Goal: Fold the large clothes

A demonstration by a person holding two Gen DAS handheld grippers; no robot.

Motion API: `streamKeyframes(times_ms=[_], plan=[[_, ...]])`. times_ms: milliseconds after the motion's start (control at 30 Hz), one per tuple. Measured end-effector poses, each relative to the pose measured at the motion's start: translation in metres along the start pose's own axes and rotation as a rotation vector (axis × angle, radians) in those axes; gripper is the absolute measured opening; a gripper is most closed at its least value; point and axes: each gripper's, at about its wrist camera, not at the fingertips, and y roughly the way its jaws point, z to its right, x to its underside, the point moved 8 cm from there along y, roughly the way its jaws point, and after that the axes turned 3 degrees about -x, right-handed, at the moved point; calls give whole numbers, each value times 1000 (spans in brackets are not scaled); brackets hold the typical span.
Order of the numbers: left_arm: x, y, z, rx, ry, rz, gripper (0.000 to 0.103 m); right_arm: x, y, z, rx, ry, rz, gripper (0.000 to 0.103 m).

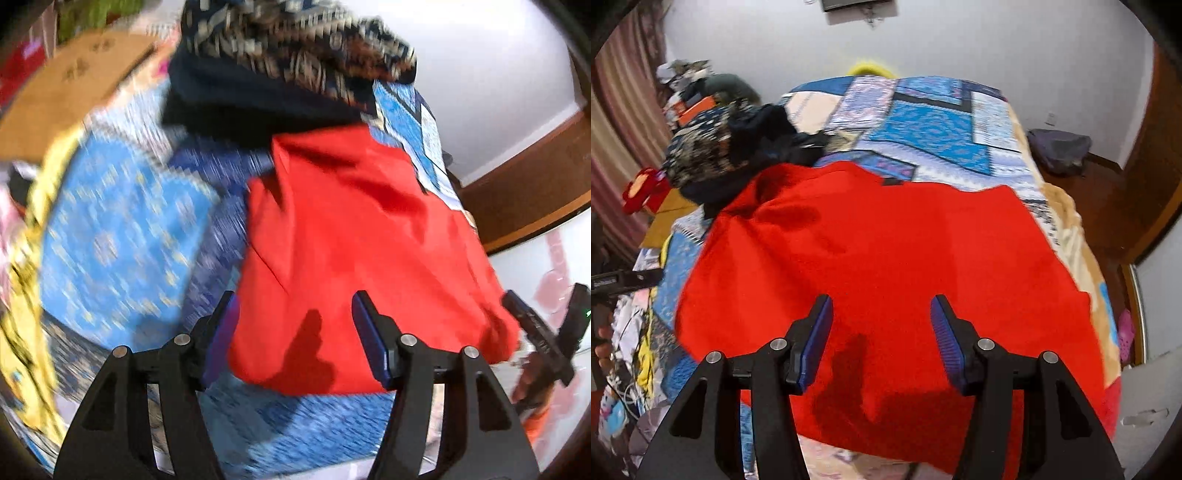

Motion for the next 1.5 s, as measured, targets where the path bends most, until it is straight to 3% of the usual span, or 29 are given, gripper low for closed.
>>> streamKeyframes(times_ms=[133, 267, 367, 467, 633, 733, 767, 800, 867, 1100, 1267, 1367, 1467, 1500], plan=[[20, 33, 1, -1, -34, -110, 62, -3, 5, -14, -32, 8, 5, 55], [21, 56, -13, -52, -39, -128, 64, -3, 11, -18, -45, 23, -3, 55], [20, 73, -22, 6, -98, -151, 76, 0, 19, -14, -20, 15, -19, 55], [16, 89, -26, 116, -183, -170, 79, 3, 27, -9, 8, 15, -37, 55], [-4, 97, -17, 195, -180, -87, 81, 8, 41, 0, -1, 41, -79, 56], [-18, 92, -2, 227, -124, -40, 44, 10, 47, 2, -3, 50, -99, 56], [-20, 90, 3, 222, -99, -35, 23, 10, 48, 2, -2, 50, -103, 56], [-23, 86, 11, 229, -63, -28, 11, 9, 49, 2, -2, 48, -108, 56], [-30, 69, 25, 238, -26, 8, 10, 8, 49, 0, -10, 43, -114, 56], [-47, -31, 99, 384, 142, 155, 8, 4, 41, -22, -65, -16, -128, 56], [-56, -83, 127, 457, 159, 222, 5, 11, 62, -59, -133, -63, -189, 56], [-61, -97, 132, 441, 164, 249, 4, 12, 79, -86, -168, -76, -208, 56], [-66, -94, 131, 391, 165, 252, 4, 19, 98, -117, -342, -51, -292, 56], [-64, -91, 128, 386, 161, 247, 4, 20, 101, -120, -350, -46, -300, 56]])
